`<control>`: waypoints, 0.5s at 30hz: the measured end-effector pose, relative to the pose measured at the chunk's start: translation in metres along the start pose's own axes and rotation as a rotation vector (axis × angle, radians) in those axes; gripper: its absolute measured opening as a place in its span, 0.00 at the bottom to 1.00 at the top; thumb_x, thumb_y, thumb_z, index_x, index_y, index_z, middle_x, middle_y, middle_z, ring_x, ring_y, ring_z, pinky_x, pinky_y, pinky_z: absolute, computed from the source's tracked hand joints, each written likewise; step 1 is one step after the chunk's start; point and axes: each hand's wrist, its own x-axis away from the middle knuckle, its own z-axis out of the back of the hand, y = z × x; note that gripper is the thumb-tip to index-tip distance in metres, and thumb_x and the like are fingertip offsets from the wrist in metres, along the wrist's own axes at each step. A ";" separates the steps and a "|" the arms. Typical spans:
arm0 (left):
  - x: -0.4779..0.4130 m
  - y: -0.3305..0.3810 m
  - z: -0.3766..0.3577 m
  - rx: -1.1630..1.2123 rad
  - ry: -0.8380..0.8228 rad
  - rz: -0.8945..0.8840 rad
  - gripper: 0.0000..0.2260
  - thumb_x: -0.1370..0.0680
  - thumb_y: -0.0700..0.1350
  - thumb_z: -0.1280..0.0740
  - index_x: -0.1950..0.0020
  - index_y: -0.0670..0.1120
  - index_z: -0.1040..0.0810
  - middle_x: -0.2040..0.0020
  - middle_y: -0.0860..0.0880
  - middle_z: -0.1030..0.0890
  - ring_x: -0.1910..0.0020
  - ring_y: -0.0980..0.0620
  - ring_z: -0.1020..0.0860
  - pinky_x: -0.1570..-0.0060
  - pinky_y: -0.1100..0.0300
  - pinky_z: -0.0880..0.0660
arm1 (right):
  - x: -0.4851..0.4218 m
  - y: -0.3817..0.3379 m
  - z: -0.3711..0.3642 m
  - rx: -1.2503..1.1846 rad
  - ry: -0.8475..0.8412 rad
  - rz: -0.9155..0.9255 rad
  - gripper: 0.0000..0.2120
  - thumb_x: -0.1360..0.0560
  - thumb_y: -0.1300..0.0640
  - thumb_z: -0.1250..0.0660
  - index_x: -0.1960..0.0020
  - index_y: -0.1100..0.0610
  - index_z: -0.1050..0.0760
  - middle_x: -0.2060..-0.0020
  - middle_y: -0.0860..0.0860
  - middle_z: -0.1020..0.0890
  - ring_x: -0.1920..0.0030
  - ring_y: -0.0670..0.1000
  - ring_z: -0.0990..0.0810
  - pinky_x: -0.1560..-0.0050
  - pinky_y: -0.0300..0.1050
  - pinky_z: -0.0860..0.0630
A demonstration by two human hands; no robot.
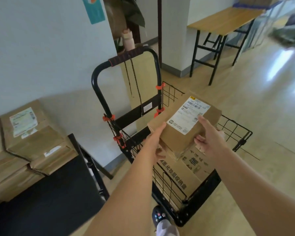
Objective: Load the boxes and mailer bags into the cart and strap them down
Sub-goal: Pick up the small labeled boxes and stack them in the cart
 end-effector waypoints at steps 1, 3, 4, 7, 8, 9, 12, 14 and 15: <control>-0.010 0.001 -0.003 0.008 -0.009 0.002 0.42 0.37 0.68 0.26 0.30 0.50 0.34 0.37 0.43 0.26 0.39 0.41 0.26 0.38 0.40 0.29 | -0.009 -0.002 0.000 0.022 0.001 -0.005 0.36 0.34 0.47 0.21 0.34 0.54 0.36 0.46 0.58 0.22 0.54 0.53 0.17 0.64 0.41 0.20; -0.029 0.005 -0.009 0.026 0.000 -0.005 0.41 0.37 0.67 0.25 0.31 0.50 0.32 0.40 0.44 0.23 0.41 0.41 0.24 0.40 0.42 0.26 | -0.028 -0.005 -0.002 0.081 -0.005 -0.033 0.35 0.32 0.46 0.22 0.34 0.55 0.35 0.46 0.58 0.21 0.54 0.53 0.16 0.67 0.41 0.19; -0.038 0.008 -0.011 0.031 0.010 -0.010 0.40 0.37 0.67 0.25 0.32 0.50 0.31 0.42 0.44 0.22 0.43 0.42 0.23 0.43 0.44 0.24 | -0.038 -0.007 -0.003 0.115 -0.004 -0.049 0.34 0.32 0.46 0.22 0.34 0.55 0.35 0.46 0.58 0.21 0.54 0.53 0.16 0.68 0.41 0.19; -0.066 0.018 -0.011 0.022 0.055 -0.025 0.41 0.38 0.66 0.24 0.31 0.51 0.33 0.43 0.44 0.21 0.46 0.44 0.21 0.56 0.52 0.21 | -0.069 -0.012 -0.010 0.257 0.034 -0.053 0.35 0.30 0.50 0.23 0.31 0.55 0.38 0.47 0.57 0.22 0.54 0.53 0.17 0.71 0.41 0.21; -0.075 0.020 -0.010 0.015 0.075 -0.034 0.42 0.38 0.65 0.24 0.30 0.52 0.35 0.43 0.44 0.22 0.47 0.44 0.21 0.58 0.53 0.21 | -0.080 -0.013 -0.012 0.301 0.049 -0.037 0.36 0.29 0.52 0.24 0.29 0.54 0.39 0.48 0.57 0.22 0.54 0.53 0.18 0.71 0.41 0.22; -0.085 0.022 -0.008 0.006 0.092 -0.038 0.43 0.39 0.65 0.23 0.30 0.53 0.36 0.43 0.45 0.22 0.47 0.44 0.22 0.59 0.53 0.21 | -0.090 -0.014 -0.016 0.334 0.057 -0.018 0.37 0.28 0.53 0.25 0.26 0.54 0.42 0.50 0.57 0.22 0.55 0.53 0.18 0.69 0.42 0.22; -0.111 0.027 0.001 -0.005 0.134 -0.024 0.46 0.40 0.66 0.23 0.28 0.54 0.37 0.43 0.45 0.23 0.47 0.44 0.22 0.52 0.48 0.21 | -0.117 -0.017 -0.029 0.399 0.057 0.020 0.39 0.25 0.56 0.27 0.22 0.50 0.46 0.48 0.56 0.22 0.55 0.53 0.18 0.65 0.43 0.22; -0.128 0.030 0.006 0.005 0.173 -0.018 0.45 0.40 0.66 0.24 0.28 0.54 0.38 0.43 0.46 0.23 0.46 0.44 0.22 0.47 0.45 0.23 | -0.134 -0.017 -0.037 0.447 0.044 0.026 0.36 0.24 0.57 0.29 0.22 0.49 0.43 0.44 0.55 0.22 0.54 0.51 0.18 0.64 0.43 0.22; -0.135 0.031 0.009 0.012 0.189 -0.015 0.44 0.39 0.66 0.24 0.28 0.54 0.37 0.43 0.46 0.23 0.46 0.44 0.23 0.47 0.46 0.23 | -0.142 -0.015 -0.041 0.475 0.031 0.029 0.32 0.23 0.58 0.30 0.24 0.50 0.40 0.43 0.54 0.22 0.52 0.51 0.19 0.63 0.43 0.22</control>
